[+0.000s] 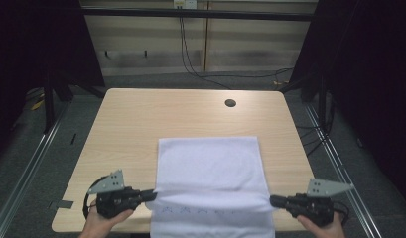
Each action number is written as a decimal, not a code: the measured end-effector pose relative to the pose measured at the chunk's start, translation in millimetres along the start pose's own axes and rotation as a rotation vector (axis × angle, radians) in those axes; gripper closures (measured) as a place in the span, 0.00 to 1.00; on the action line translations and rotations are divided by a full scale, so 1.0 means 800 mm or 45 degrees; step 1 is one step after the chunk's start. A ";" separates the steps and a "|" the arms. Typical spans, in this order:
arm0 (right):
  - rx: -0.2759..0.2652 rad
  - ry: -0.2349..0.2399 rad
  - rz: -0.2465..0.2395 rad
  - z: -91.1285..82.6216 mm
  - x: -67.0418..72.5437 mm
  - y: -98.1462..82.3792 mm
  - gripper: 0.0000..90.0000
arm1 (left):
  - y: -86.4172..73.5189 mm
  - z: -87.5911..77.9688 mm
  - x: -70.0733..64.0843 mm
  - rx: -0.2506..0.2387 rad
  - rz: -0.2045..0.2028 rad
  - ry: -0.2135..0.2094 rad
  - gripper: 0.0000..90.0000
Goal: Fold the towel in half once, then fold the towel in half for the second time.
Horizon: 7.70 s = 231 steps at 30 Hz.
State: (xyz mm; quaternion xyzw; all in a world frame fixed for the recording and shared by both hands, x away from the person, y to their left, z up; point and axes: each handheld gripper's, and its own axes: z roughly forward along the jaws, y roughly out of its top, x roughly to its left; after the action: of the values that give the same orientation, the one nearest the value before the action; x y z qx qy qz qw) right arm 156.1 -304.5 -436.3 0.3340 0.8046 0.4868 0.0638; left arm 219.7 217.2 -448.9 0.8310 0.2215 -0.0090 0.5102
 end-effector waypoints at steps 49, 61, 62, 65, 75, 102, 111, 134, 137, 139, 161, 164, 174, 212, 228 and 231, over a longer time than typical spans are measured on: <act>0.337 -0.175 0.047 0.123 -0.089 0.012 0.91 | 0.004 0.091 0.101 0.286 -0.120 0.166 0.99; 0.330 -0.134 0.025 0.112 -0.060 0.007 0.75 | -0.001 0.065 0.080 0.307 -0.129 0.094 0.81; 0.298 -0.169 0.035 0.111 -0.065 0.012 0.74 | 0.005 0.062 0.087 0.252 -0.132 0.109 0.81; 0.219 -0.251 0.047 0.106 -0.093 0.029 0.72 | 0.025 0.052 0.117 0.143 -0.133 0.199 0.79; 0.142 -0.334 0.118 0.122 -0.167 0.063 0.64 | 0.033 0.076 0.164 0.193 -0.171 0.300 0.64; 0.011 -0.227 0.155 0.102 -0.175 0.087 0.96 | 0.057 0.049 0.179 -0.013 -0.230 0.255 0.97; -0.087 -0.263 0.124 0.088 -0.181 0.133 0.96 | 0.100 0.029 0.180 -0.108 -0.159 0.318 0.97; -0.180 -0.355 0.178 0.085 -0.231 0.183 0.97 | 0.162 0.039 0.214 -0.199 -0.127 0.391 0.97; -0.187 -0.358 0.168 0.084 -0.228 0.185 0.96 | 0.164 0.034 0.205 -0.161 -0.080 0.400 0.97; -0.205 -0.348 0.155 0.081 -0.223 0.185 0.97 | 0.160 0.028 0.200 -0.184 -0.089 0.376 0.97; -0.166 -0.233 0.088 0.042 -0.149 0.123 0.97 | 0.103 0.006 0.145 -0.216 -0.085 0.226 0.97; -0.187 -0.220 0.067 0.032 -0.135 0.123 0.97 | 0.101 -0.002 0.131 -0.224 -0.073 0.211 0.97; -0.085 -0.187 0.036 0.032 -0.097 0.091 0.97 | 0.063 0.001 0.118 -0.138 -0.089 0.190 0.97; 0.377 -0.089 0.057 0.055 -0.022 -0.035 0.85 | -0.037 0.015 0.043 0.366 0.011 0.088 0.90; 0.089 -0.232 0.121 0.042 -0.048 -0.012 0.53 | -0.018 -0.015 0.063 -0.009 -0.156 0.196 0.59; 0.003 -0.326 0.137 0.042 -0.060 -0.007 0.44 | -0.010 -0.015 0.090 -0.075 -0.275 0.323 0.53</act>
State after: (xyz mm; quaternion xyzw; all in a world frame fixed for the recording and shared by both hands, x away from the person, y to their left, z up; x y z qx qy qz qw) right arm 204.4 -310.1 -468.7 0.4361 0.7713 0.4421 0.1393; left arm 278.7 256.4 -467.1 0.7816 0.3721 0.0476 0.4985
